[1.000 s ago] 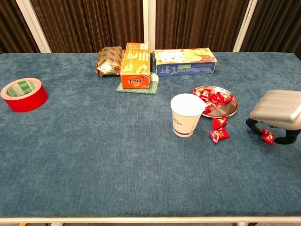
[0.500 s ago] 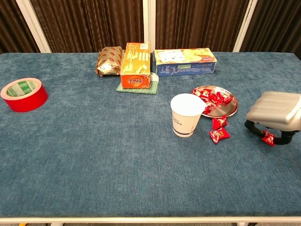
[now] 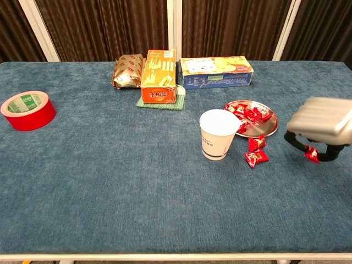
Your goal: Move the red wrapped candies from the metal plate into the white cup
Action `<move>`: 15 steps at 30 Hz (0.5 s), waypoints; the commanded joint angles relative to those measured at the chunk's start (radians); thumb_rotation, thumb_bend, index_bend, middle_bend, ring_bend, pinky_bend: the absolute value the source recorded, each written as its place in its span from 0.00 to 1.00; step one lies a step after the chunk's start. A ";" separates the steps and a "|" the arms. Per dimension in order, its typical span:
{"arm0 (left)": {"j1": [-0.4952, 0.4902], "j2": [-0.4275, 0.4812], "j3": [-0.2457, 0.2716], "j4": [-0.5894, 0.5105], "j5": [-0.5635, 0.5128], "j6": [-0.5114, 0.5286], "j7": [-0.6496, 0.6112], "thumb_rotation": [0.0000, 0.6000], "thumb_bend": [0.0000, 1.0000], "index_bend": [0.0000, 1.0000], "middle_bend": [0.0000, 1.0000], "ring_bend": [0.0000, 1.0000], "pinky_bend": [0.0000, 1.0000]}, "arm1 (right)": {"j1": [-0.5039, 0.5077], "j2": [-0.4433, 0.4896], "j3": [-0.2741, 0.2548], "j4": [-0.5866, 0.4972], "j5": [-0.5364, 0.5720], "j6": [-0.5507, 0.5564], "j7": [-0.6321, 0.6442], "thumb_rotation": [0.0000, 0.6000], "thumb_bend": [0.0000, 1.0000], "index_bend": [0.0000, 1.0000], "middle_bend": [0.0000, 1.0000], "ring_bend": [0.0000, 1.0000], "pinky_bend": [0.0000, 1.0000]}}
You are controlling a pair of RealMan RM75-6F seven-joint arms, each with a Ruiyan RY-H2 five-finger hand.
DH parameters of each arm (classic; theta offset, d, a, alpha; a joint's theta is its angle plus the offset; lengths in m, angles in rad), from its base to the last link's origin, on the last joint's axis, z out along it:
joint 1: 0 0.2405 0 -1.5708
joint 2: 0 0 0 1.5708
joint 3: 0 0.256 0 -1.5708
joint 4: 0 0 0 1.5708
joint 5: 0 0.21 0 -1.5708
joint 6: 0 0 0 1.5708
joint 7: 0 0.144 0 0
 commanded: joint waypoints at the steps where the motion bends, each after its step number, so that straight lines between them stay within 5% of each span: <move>1: 0.000 0.001 -0.001 -0.002 0.000 0.000 0.003 1.00 0.14 0.13 0.08 0.03 0.11 | -0.001 0.033 0.022 -0.040 -0.021 0.033 0.014 1.00 0.25 0.59 1.00 1.00 1.00; 9: 0.003 0.004 0.002 -0.007 -0.006 -0.006 0.004 1.00 0.14 0.13 0.08 0.03 0.11 | 0.031 0.114 0.117 -0.179 -0.065 0.106 0.025 1.00 0.25 0.59 1.00 1.00 1.00; 15: 0.005 0.004 0.003 -0.005 -0.005 -0.002 0.003 1.00 0.14 0.13 0.08 0.03 0.11 | 0.083 0.065 0.178 -0.200 -0.027 0.085 -0.002 1.00 0.25 0.59 1.00 1.00 1.00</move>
